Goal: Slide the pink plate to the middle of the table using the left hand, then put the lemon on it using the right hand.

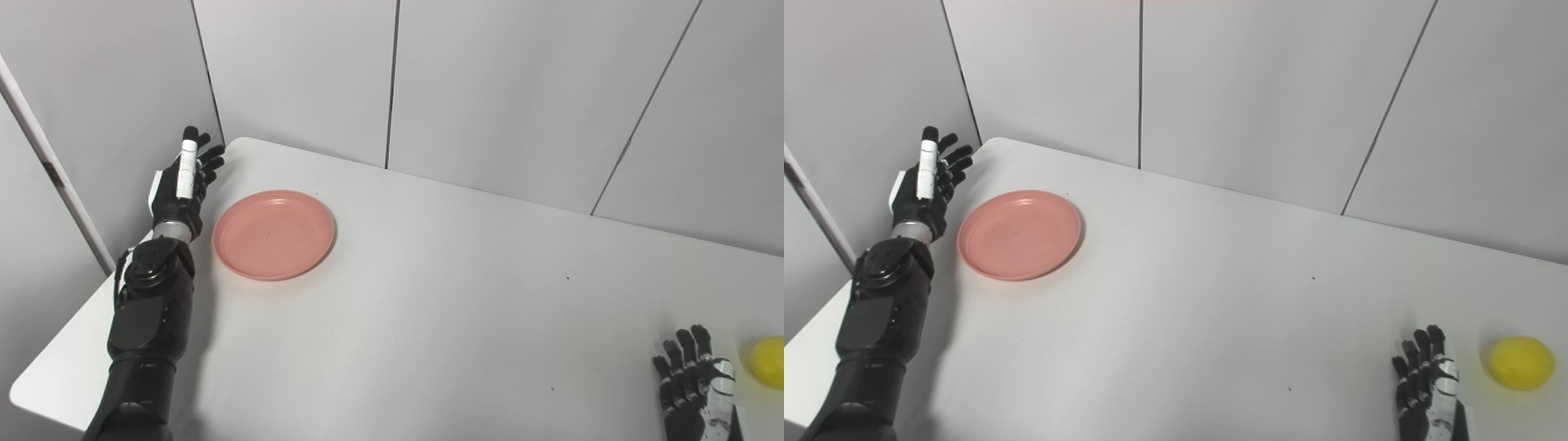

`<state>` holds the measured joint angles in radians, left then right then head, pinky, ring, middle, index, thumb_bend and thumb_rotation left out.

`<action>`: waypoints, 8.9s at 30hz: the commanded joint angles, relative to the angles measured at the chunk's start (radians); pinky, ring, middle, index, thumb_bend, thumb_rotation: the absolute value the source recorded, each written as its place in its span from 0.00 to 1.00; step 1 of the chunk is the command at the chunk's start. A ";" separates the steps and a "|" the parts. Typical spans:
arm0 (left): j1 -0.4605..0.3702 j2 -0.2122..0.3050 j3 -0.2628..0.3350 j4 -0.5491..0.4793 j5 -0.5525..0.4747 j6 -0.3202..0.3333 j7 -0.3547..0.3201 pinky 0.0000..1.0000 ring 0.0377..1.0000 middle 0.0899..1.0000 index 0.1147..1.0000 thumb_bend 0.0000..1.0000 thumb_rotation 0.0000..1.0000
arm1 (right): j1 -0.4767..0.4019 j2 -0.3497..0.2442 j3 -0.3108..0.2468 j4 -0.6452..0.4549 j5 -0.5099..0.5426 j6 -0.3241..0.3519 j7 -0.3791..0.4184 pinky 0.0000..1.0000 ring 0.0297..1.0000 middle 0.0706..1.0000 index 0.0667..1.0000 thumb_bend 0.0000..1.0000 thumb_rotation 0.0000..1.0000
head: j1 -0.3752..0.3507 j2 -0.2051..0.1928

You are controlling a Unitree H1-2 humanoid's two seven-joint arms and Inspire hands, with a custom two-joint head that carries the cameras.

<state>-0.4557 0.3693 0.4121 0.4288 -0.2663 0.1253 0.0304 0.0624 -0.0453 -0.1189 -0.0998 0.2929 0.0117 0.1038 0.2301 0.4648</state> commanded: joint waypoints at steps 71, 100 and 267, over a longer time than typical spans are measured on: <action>0.067 -0.060 -0.086 -0.102 -0.047 -0.035 -0.053 0.83 0.82 0.81 0.87 0.91 0.91 | 0.042 0.027 0.017 0.038 -0.028 -0.004 -0.003 1.00 0.99 0.98 1.00 0.58 1.00 | -0.018 0.011; 0.093 -0.163 -0.157 -0.325 0.005 0.126 0.001 0.76 0.76 0.74 0.77 1.00 0.89 | 0.041 0.032 0.020 0.032 -0.023 0.004 -0.002 1.00 0.99 0.99 1.00 0.60 1.00 | -0.020 0.010; 0.191 -0.410 -0.398 -0.293 0.109 0.164 -0.049 0.81 0.80 0.79 0.83 0.94 0.90 | -0.005 0.181 0.089 0.078 -0.129 -0.053 -0.114 1.00 0.91 0.91 0.96 0.72 0.89 | -0.356 0.071</action>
<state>-0.2933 -0.0231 0.0200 0.1179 -0.1667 0.2528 -0.0328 0.0253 0.1188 -0.0355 -0.0701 0.1635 -0.0271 -0.0087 -0.1273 0.5354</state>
